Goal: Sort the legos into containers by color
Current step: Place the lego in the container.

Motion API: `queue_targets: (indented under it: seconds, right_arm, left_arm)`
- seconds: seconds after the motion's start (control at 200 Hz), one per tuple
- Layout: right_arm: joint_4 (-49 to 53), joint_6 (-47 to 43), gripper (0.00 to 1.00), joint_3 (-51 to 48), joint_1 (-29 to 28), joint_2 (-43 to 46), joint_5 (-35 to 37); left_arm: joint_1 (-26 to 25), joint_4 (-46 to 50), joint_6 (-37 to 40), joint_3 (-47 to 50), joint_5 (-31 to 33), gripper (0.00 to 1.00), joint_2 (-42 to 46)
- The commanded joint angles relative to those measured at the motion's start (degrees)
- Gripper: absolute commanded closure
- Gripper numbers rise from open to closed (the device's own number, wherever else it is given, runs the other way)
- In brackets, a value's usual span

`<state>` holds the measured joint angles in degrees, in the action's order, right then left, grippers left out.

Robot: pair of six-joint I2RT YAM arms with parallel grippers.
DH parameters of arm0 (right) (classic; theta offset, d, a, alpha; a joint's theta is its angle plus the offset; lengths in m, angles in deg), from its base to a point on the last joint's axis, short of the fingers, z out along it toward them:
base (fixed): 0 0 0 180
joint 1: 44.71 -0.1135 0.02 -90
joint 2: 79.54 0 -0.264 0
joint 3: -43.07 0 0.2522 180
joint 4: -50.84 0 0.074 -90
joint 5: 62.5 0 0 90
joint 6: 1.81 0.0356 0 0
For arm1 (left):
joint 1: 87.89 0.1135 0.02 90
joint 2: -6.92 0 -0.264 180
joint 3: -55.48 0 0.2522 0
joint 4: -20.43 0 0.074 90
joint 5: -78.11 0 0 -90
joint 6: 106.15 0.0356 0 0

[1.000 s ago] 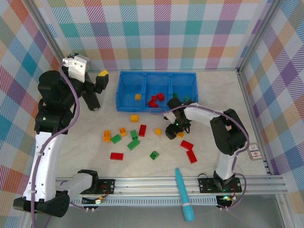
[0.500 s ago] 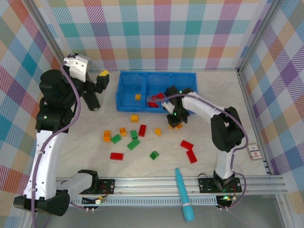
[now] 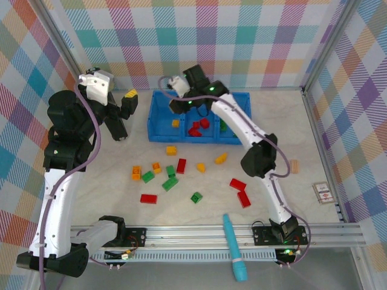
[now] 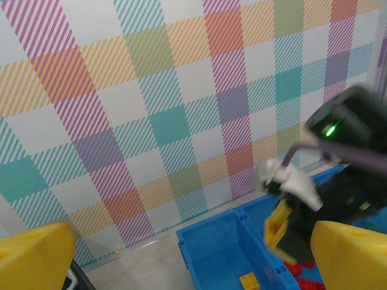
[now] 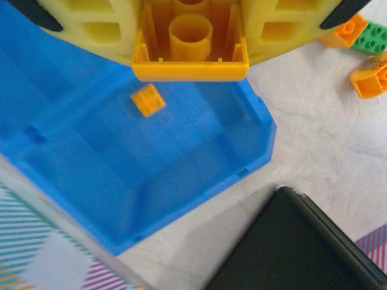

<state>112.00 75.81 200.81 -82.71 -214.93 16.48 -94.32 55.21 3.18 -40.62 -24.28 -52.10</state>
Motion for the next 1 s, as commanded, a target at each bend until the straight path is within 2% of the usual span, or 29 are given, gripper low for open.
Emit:
queue_targets:
  seconds: [0.0, 0.12, 0.23, 0.4, 0.565, 0.73, 0.805, 0.99]
  right_arm:
    - [-13.38, 0.36, 0.72, -1.59, -1.40, -3.52, -2.74]
    - [-14.06, -3.08, 0.71, 1.03, -2.83, -9.11, 2.84]
    - [-12.63, -4.10, 0.68, 0.32, -3.09, -12.09, 3.86]
    - [-13.63, -4.90, 0.63, -4.15, -3.47, -12.41, 6.20]
    - [-13.24, -6.19, 0.52, -4.11, -3.66, -11.12, 4.98]
    - [-10.49, -7.56, 0.40, -4.46, -3.66, -5.07, 4.79]
    - [-8.58, -6.51, 0.39, -6.38, -3.58, -0.70, 5.59]
    - [-11.01, 0.52, 0.39, -24.82, -3.48, 14.81, 8.85]
  left_arm:
    - [0.44, -0.18, -0.06, -0.81, 0.14, 0.00, 0.67]
    - [0.49, -0.53, 0.09, -0.40, 0.62, 0.00, 0.84]
    - [0.36, -1.07, 0.00, -0.03, 0.67, 0.00, 0.84]
    - [0.05, -1.50, 0.00, 0.20, 1.06, 0.00, 0.46]
    - [0.03, -0.58, 0.18, -0.73, 0.18, 0.00, -0.64]
    - [0.07, -0.16, 0.18, -1.07, -0.45, 0.00, -1.00]
    - [0.12, -0.53, 0.18, -0.89, -0.58, 0.00, -0.92]
    - [0.10, -0.78, 0.53, -0.41, 0.26, 0.00, -0.70]
